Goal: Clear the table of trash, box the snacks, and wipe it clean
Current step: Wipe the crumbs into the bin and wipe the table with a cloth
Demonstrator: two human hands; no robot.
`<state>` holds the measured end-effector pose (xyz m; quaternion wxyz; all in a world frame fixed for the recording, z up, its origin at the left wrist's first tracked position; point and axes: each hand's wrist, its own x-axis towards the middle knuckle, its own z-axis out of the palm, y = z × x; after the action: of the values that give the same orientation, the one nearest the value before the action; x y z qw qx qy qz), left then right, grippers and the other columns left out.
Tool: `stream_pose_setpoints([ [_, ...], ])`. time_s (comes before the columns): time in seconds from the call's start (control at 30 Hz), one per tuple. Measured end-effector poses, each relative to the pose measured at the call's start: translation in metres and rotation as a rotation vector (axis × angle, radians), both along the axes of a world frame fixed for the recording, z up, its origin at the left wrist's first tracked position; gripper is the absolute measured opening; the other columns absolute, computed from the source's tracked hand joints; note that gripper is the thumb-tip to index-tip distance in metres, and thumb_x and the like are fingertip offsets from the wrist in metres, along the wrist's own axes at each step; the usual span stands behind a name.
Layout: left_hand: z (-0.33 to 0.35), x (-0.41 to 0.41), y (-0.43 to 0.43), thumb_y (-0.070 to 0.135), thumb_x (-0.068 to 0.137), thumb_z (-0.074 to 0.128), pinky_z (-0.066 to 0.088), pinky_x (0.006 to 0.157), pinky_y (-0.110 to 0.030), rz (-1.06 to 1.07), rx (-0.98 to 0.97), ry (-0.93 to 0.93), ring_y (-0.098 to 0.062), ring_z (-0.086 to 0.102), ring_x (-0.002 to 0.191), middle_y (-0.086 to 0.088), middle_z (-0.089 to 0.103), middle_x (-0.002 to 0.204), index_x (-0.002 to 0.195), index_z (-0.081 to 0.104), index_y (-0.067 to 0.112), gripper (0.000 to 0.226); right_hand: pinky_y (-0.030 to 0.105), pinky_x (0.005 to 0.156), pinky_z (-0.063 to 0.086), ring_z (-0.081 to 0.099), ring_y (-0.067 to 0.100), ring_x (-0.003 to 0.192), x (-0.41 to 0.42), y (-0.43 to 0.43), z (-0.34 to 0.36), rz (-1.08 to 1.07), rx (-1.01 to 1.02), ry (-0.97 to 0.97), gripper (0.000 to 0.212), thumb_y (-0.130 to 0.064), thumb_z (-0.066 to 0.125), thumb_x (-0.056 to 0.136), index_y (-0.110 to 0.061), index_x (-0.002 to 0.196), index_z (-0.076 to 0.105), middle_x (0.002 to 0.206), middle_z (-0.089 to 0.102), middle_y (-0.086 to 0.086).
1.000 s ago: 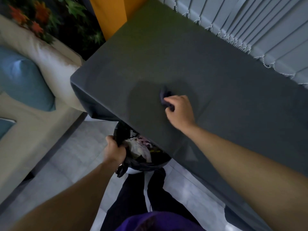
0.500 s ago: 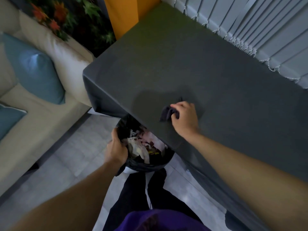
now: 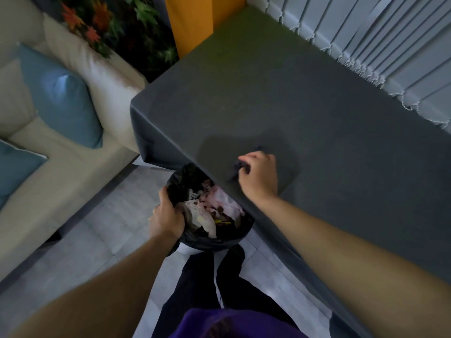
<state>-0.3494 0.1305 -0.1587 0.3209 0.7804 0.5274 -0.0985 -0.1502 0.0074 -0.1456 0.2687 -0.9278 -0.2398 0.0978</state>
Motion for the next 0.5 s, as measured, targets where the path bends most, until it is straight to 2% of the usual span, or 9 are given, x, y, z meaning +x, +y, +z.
stream_pose_setpoints([
  [0.17, 0.003, -0.001, 0.008, 0.015, 0.092, 0.04, 0.053, 0.081, -0.054, 0.004, -0.013, 0.007, -0.043, 0.06, 0.088, -0.021, 0.06, 0.103, 0.139, 0.021, 0.029, 0.053, 0.03, 0.088, 0.048, 0.051, 0.017, 0.102, -0.029, -0.008, 0.004, 0.553, 0.098, 0.17, 0.026, -0.002, 0.062, 0.081, -0.014, 0.099, 0.077, 0.1, 0.068, -0.003],
  [0.2, 0.003, -0.001, 0.009, 0.015, 0.092, 0.041, 0.053, 0.081, -0.053, 0.006, -0.015, 0.011, -0.043, 0.06, 0.088, -0.021, 0.06, 0.103, 0.139, 0.022, 0.028, 0.052, 0.031, 0.086, 0.048, 0.052, 0.017, 0.101, -0.023, -0.01, 0.005, 0.593, 0.109, 0.135, 0.026, -0.001, 0.063, 0.079, -0.013, 0.098, 0.077, 0.099, 0.069, -0.003],
  [0.23, 0.004, 0.0, 0.01, 0.016, 0.093, 0.042, 0.053, 0.08, -0.053, 0.008, -0.018, 0.016, -0.043, 0.06, 0.089, -0.021, 0.06, 0.102, 0.139, 0.023, 0.026, 0.051, 0.032, 0.086, 0.049, 0.054, 0.019, 0.101, -0.016, -0.013, 0.005, 0.551, 0.124, 0.079, 0.027, 0.0, 0.063, 0.078, -0.012, 0.098, 0.077, 0.1, 0.07, -0.002],
  [0.33, 0.004, 0.001, 0.01, 0.017, 0.094, 0.044, 0.053, 0.08, -0.052, 0.008, -0.041, 0.038, -0.042, 0.061, 0.089, -0.019, 0.059, 0.1, 0.138, 0.024, 0.023, 0.048, 0.038, 0.095, 0.047, 0.053, 0.023, 0.111, 0.007, -0.025, 0.004, 0.173, 0.066, -0.028, 0.032, -0.006, 0.063, 0.083, -0.012, 0.112, 0.072, 0.115, 0.068, 0.0],
  [0.4, 0.004, 0.001, 0.008, 0.017, 0.095, 0.045, 0.053, 0.079, -0.05, 0.008, -0.063, 0.049, -0.041, 0.061, 0.088, -0.017, 0.058, 0.098, 0.138, 0.024, 0.023, 0.048, 0.034, 0.1, 0.045, 0.049, 0.021, 0.116, 0.01, -0.031, 0.002, 0.223, -0.003, -0.016, 0.033, -0.011, 0.062, 0.087, -0.013, 0.119, 0.07, 0.121, 0.065, -0.002],
  [0.5, 0.005, 0.0, 0.004, 0.019, 0.096, 0.047, 0.054, 0.078, -0.049, 0.018, -0.091, 0.043, -0.04, 0.061, 0.087, -0.02, 0.06, 0.101, 0.138, 0.024, 0.022, 0.048, 0.022, 0.093, 0.044, 0.051, 0.015, 0.108, 0.008, -0.036, 0.002, 0.342, 0.063, 0.068, 0.026, -0.006, 0.062, 0.086, -0.014, 0.107, 0.075, 0.111, 0.069, -0.005],
])
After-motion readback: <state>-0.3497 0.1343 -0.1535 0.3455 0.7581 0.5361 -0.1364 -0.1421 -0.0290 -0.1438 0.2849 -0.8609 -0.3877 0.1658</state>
